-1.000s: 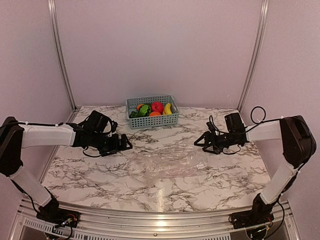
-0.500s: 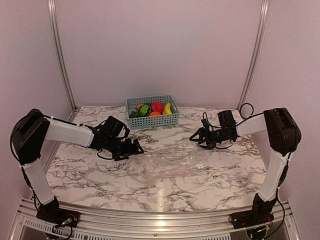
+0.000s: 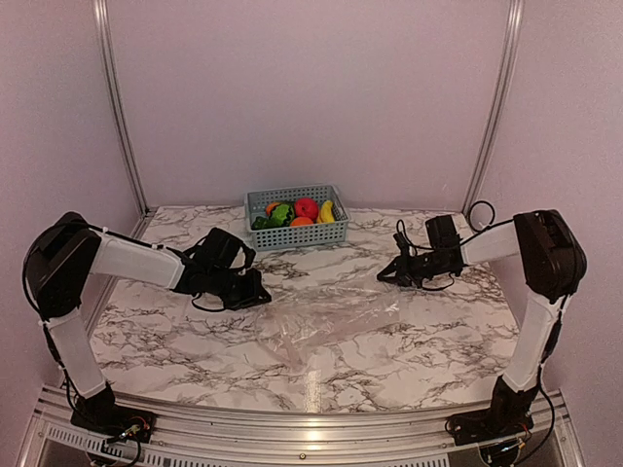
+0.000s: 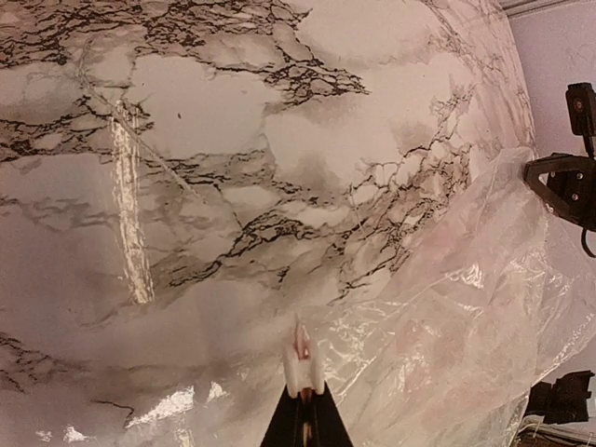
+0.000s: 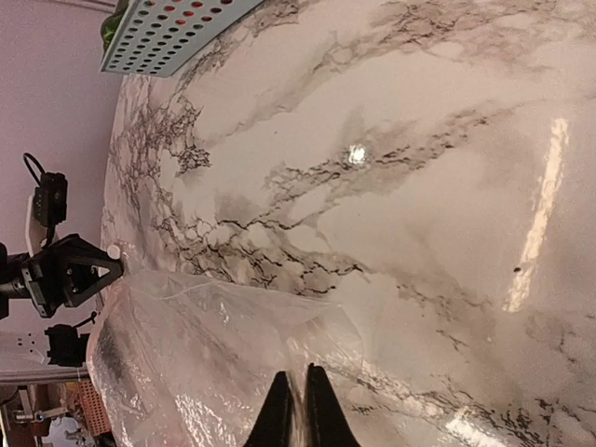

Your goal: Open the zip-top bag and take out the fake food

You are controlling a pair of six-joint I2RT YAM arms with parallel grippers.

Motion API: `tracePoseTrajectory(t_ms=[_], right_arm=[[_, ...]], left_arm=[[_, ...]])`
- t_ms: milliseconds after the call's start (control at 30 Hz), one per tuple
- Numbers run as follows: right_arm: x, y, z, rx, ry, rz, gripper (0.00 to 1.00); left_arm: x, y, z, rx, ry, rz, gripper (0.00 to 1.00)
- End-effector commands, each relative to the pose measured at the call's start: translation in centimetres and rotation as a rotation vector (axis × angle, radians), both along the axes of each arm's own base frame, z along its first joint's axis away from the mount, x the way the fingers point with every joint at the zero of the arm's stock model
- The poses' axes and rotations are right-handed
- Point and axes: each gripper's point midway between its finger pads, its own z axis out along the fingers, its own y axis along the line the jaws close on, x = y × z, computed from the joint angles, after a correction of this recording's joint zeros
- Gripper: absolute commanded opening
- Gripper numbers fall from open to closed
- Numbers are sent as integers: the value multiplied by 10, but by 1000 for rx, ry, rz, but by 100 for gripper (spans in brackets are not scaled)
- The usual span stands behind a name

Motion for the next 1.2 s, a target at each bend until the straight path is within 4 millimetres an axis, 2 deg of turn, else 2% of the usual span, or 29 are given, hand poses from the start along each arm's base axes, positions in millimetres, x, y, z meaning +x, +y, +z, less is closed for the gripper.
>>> tracePoseTrajectory(t_ms=[0, 100, 167, 200, 267, 300, 367, 433, 533, 700, 767, 800, 967, 1167], right_arm=[[12, -29, 13, -40, -41, -54, 0], [15, -32, 14, -51, -44, -39, 0], [16, -28, 18, -25, -53, -26, 0], [17, -26, 22, -7, -59, -24, 7], [19, -22, 29, 30, -70, -18, 34], [20, -20, 34, 43, -77, -15, 47], [22, -18, 45, 61, -90, -8, 65], [22, -18, 56, 57, -106, 4, 75], [12, -24, 65, 9, -109, 16, 89], [-20, -43, 61, -74, -81, 3, 98], [-27, -53, 63, -84, -80, -27, 99], [-29, -60, 66, -86, -85, -48, 99], [-33, -83, 89, -85, -156, -112, 99], [-39, -91, 139, -86, -337, -142, 99]], left_arm=[[11, 18, 24, -82, -73, 41, 0], [17, 19, 34, -148, -108, 41, 0], [21, 13, 38, -176, -125, 19, 0], [23, 9, 40, -188, -128, 9, 0], [27, 2, 43, -206, -135, -1, 4], [30, 0, 44, -206, -136, -1, 9], [36, -5, 48, -210, -146, -6, 21], [39, -6, 49, -200, -144, -6, 43], [40, 2, 51, -171, -145, 22, 62], [26, 28, 52, -108, -152, 61, 85], [19, 40, 52, -85, -158, 84, 96], [13, 47, 50, -76, -155, 95, 99], [5, 77, 66, -54, -192, 160, 99], [6, 122, 123, -39, -313, 254, 99]])
